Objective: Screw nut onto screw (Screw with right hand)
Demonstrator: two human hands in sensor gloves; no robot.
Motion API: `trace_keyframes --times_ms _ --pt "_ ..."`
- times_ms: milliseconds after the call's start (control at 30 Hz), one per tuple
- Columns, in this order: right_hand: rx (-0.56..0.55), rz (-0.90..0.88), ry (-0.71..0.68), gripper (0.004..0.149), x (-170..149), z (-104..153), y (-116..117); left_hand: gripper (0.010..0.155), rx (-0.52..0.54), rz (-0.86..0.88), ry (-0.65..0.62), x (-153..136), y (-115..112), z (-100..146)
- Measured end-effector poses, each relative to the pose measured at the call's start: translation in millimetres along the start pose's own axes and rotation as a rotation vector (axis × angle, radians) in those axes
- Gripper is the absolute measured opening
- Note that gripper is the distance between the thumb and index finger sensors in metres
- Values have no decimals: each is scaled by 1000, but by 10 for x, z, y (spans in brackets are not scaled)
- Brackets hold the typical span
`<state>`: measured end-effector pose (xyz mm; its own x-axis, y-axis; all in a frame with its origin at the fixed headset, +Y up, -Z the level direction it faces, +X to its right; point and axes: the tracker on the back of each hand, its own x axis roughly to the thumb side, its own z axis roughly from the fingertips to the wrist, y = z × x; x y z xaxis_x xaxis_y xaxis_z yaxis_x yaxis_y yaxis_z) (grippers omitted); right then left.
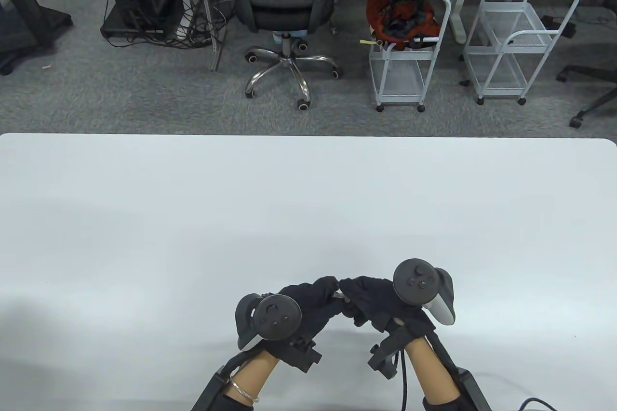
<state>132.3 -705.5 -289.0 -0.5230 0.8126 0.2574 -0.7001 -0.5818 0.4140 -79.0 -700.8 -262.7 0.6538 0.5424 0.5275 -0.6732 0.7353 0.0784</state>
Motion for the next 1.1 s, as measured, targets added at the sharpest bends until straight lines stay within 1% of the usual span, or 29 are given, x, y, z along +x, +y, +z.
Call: trace_keyframes --times_ms 33,67,133,167,200,267,367,400,433,467,533,567,667,733,767,800,833,867,900,967,1067,1100 --pt "40 -8 8 54 2 -7 3 50 1 -9 -7 5 4 0" --pt "29 -10 0 52 -1 -6 2 49 -2 -16 -13 14 10 3" --pt "-85 -12 -14 47 -14 -13 0 50 -5 -4 -22 16 19 -1" --pt "-124 -22 -8 47 -18 -13 6 50 -19 19 -29 20 15 -4" --pt "-133 -21 -5 47 -20 -10 5 50 -18 21 -27 22 14 -3" --pt "-104 -8 0 48 -14 -9 1 50 -14 -1 -31 24 14 -5" --pt "10 -25 -5 54 -2 -7 -6 50 -1 -13 -23 25 24 -1" --pt "41 -32 -1 53 0 -6 -6 50 -1 -14 -26 25 25 -2" --pt "14 -32 -15 51 0 -4 -10 50 -2 -12 -29 26 27 -1" --pt "-45 -31 -22 49 -6 -2 -15 50 -2 -3 -35 23 29 -4" --pt "-131 -51 -18 48 -3 7 -10 51 -17 41 -34 12 24 -9" --pt "-136 -46 -14 48 1 12 -12 51 -19 53 -28 5 23 -9" --pt "-81 -17 -16 50 32 27 -29 51 -15 70 -4 -10 25 -9" --pt "6 -41 -14 53 43 20 -26 51 -5 52 -9 -7 36 -7" --pt "39 -42 -7 51 40 24 -25 50 -12 49 -24 -1 40 -8" --pt "-2 -35 -26 49 35 21 -28 51 -11 51 -25 1 43 -6" --pt "-93 -32 -30 48 25 22 -32 51 -18 65 -27 2 45 -9" --pt "-149 -49 -27 48 23 26 -29 52 -27 89 -29 0 42 -13" --pt "-158 -51 -23 48 23 29 -27 52 -34 106 -29 -1 39 -14" --pt "-140 -28 -18 47 24 35 -37 52 -44 121 -27 -5 35 -17" --pt "-42 -36 -13 51 29 35 -44 51 -29 88 -8 -1 45 -7" --pt "20 -47 -11 53 37 28 -35 51 -20 66 -17 4 55 -7"
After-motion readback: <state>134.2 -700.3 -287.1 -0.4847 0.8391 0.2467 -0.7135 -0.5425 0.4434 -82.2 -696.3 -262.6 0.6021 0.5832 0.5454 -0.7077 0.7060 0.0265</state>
